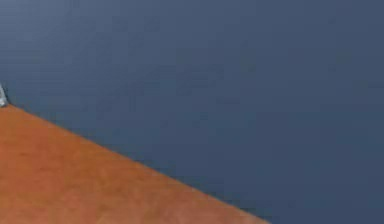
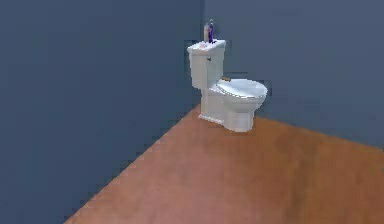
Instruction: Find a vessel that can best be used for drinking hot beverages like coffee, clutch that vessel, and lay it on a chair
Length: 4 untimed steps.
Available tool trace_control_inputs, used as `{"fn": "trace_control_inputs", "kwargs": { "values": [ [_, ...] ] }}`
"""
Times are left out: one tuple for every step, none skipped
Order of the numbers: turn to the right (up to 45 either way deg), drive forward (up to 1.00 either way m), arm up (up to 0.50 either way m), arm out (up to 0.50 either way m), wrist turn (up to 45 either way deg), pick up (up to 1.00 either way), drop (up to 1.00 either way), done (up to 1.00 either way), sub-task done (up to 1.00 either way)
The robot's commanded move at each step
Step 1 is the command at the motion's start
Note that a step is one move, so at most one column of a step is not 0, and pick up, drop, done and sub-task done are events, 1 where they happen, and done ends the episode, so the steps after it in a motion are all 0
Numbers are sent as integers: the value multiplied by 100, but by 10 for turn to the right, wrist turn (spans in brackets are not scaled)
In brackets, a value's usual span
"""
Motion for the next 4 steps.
{"fn": "trace_control_inputs", "kwargs": {
  "values": [
    [450, 0, 0, 0, 0, 0, 0, 0, 0],
    [450, 0, 0, 0, 0, 0, 0, 0, 0],
    [450, 0, 0, 0, 0, 0, 0, 0, 0],
    [30, 0, 0, 0, 0, 0, 0, 0, 0]
  ]
}}
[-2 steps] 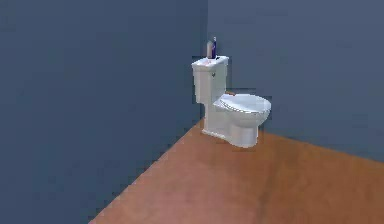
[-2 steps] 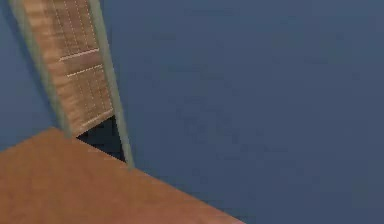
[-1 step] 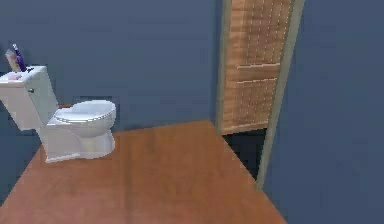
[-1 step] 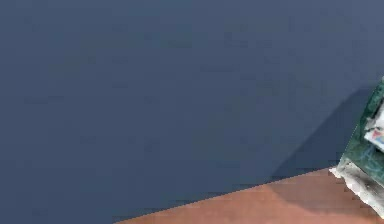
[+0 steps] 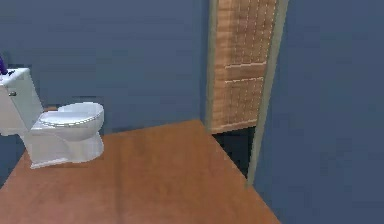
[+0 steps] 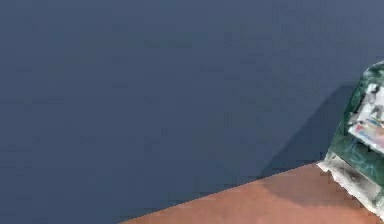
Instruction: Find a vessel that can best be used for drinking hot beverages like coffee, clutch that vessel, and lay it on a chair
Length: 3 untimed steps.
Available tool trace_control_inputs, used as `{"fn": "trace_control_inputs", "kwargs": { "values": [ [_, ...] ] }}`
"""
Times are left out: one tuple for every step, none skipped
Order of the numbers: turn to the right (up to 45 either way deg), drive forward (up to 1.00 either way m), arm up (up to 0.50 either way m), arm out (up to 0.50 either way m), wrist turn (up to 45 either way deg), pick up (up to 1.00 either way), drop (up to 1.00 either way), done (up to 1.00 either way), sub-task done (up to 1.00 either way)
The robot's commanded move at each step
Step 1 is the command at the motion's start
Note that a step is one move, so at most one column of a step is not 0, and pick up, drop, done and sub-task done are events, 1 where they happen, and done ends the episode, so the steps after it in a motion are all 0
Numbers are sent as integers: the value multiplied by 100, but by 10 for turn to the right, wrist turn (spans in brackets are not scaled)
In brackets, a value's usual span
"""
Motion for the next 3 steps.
{"fn": "trace_control_inputs", "kwargs": {
  "values": [
    [0, 100, 0, 0, 0, 0, 0, 0, 0],
    [60, 0, 0, 0, 0, 0, 0, 0, 0],
    [0, 60, 0, 0, 0, 0, 0, 0, 0]
  ]
}}
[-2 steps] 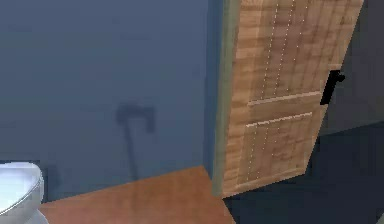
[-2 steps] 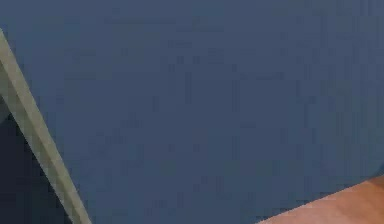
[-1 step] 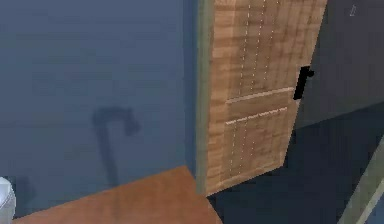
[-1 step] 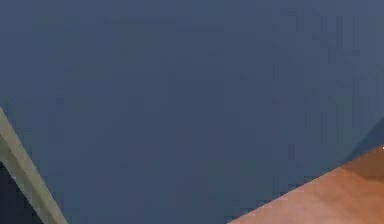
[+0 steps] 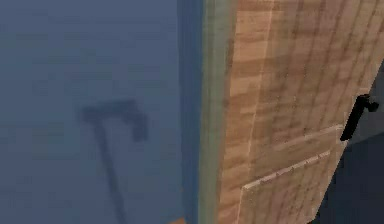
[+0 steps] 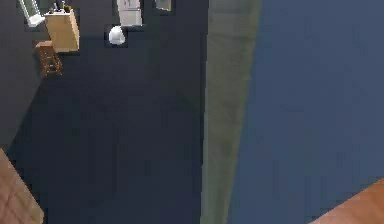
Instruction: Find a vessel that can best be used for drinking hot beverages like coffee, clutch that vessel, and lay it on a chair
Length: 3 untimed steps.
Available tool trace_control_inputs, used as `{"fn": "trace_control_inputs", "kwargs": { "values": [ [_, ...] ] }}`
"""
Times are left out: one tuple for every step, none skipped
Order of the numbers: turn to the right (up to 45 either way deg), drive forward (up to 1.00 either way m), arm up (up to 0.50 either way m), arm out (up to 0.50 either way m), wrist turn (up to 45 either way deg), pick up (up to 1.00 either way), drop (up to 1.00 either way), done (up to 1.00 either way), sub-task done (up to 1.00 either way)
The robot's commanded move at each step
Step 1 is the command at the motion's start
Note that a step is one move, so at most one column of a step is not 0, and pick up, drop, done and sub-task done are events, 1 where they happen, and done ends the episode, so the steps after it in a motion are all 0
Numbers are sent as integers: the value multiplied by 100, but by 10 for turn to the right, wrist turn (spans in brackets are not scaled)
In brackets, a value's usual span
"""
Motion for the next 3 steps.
{"fn": "trace_control_inputs", "kwargs": {
  "values": [
    [450, 0, 0, 0, 0, 0, 0, 0, 0],
    [150, 0, 0, 0, 0, 0, 0, 0, 0],
    [30, 0, 0, 0, 0, 0, 0, 0, 0]
  ]
}}
